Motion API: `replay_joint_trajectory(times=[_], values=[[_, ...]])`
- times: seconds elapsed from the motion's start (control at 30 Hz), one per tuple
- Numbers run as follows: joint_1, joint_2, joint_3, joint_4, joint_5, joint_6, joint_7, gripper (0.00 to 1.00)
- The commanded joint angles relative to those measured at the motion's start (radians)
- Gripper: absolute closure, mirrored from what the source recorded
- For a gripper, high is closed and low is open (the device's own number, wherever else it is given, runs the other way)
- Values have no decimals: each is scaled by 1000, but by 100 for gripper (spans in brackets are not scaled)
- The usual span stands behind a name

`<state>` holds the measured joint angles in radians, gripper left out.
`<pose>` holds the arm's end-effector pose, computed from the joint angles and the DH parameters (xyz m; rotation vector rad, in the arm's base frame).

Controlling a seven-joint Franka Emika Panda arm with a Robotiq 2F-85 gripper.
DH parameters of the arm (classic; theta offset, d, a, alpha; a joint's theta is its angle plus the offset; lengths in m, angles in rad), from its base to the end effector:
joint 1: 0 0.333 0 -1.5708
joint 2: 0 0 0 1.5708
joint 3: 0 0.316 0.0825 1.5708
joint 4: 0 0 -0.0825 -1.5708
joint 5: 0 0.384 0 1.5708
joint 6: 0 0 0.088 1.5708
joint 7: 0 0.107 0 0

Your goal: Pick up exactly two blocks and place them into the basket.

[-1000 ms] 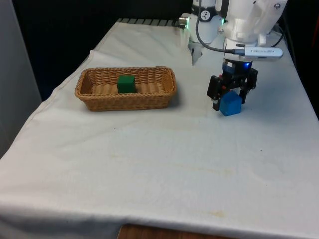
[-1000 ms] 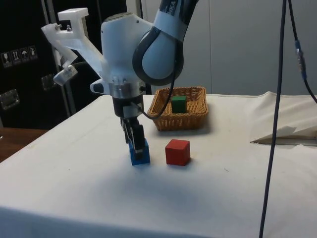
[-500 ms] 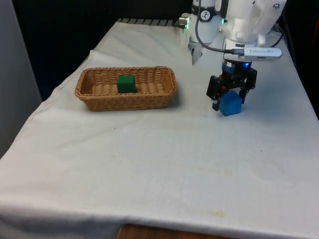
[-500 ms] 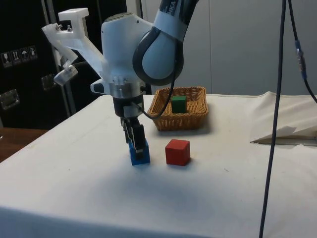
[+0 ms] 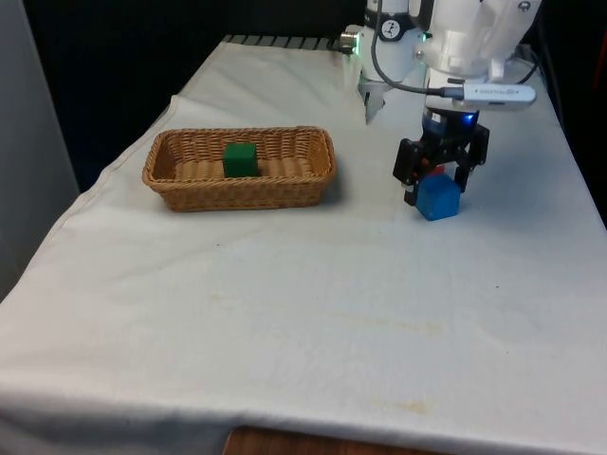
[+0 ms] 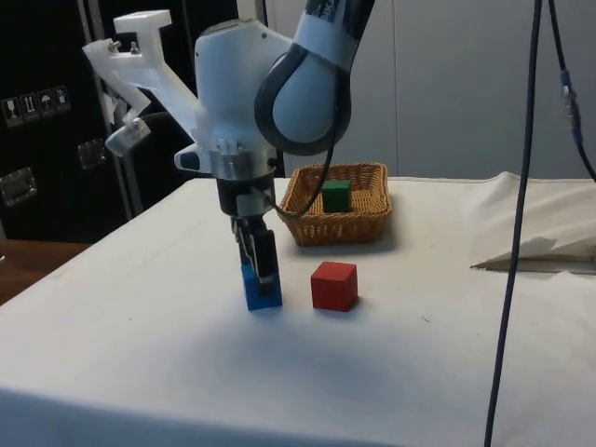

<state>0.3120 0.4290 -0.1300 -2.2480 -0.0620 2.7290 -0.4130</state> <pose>0.5371 0.0993 0.1792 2.8882 0.9962 0.0681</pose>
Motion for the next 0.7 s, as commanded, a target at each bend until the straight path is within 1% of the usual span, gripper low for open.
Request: replay_joint_trajectory(times=[0.0,0.07,0.23,0.27,0.3,0.37,0.4,0.47,0.5,0.53,0.57,0.67], values=[[-4,-15,6,-15,9,10,0,0],[-3,-20,5,-20,8,9,3,0],[-6,-25,5,-20,8,5,1,0],[-6,-25,5,-20,8,4,1,4],[-7,-25,5,-20,8,4,1,12],[-8,-25,5,-19,8,3,1,32],[-8,-25,5,-19,8,2,1,60],[-9,-26,5,-19,8,2,0,81],[-4,-23,-1,-17,0,0,6,92],[-9,-26,5,-19,8,2,0,92],[-9,-26,5,-19,8,2,0,100],[-10,-26,5,-18,8,2,0,99]])
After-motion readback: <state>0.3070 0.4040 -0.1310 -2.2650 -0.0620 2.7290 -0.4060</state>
